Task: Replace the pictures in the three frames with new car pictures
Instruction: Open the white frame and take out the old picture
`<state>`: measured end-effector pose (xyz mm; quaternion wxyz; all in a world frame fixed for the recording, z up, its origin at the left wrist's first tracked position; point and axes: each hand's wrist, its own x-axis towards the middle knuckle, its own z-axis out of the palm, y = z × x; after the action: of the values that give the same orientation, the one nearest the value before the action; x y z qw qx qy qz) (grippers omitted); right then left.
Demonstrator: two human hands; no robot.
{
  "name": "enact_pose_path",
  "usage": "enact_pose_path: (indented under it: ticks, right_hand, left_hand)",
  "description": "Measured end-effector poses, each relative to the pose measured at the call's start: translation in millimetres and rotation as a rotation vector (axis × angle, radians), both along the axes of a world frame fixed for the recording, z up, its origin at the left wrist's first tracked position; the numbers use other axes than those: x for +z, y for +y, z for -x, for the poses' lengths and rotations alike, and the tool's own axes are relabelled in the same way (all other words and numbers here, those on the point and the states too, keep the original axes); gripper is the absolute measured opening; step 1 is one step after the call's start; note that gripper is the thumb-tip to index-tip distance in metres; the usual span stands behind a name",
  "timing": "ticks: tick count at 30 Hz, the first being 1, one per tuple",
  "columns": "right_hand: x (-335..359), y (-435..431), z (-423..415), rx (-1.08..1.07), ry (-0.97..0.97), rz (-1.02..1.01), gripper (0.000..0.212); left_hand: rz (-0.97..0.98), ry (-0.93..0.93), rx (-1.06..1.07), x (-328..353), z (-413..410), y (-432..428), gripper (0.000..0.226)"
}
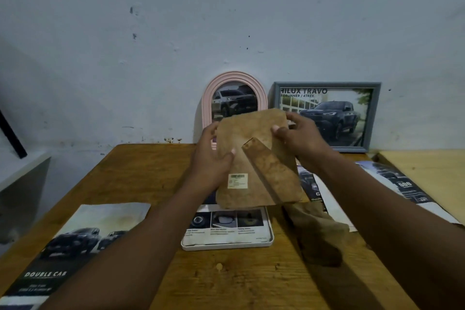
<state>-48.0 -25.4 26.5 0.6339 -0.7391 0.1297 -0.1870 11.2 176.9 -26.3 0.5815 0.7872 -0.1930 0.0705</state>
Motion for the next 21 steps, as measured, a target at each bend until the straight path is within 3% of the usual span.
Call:
enact_pose_path:
  ticks: [3, 9, 18, 21]
  right_hand:
    - [12, -34, 12, 0.031, -0.018, 0.096, 0.045]
    - [11, -90, 27, -0.131, -0.049, 0.220, 0.051]
    - [-38, -119, 27, -0.218, 0.126, 0.408, 0.057]
    - [-56, -120, 25, -0.200, 0.238, 0.595, 0.059]
  left_hand:
    - [-0.013, -0.058, -0.010, 7, 0, -39, 0.065]
    - [-0.050, -0.134, -0.071, 8, 20, -107, 0.074]
    - [-0.392, -0.023, -0.180, -24, 21, -130, 0.081]
    - [-0.512, -0.058, -0.209, -31, 19, -130, 0.080]
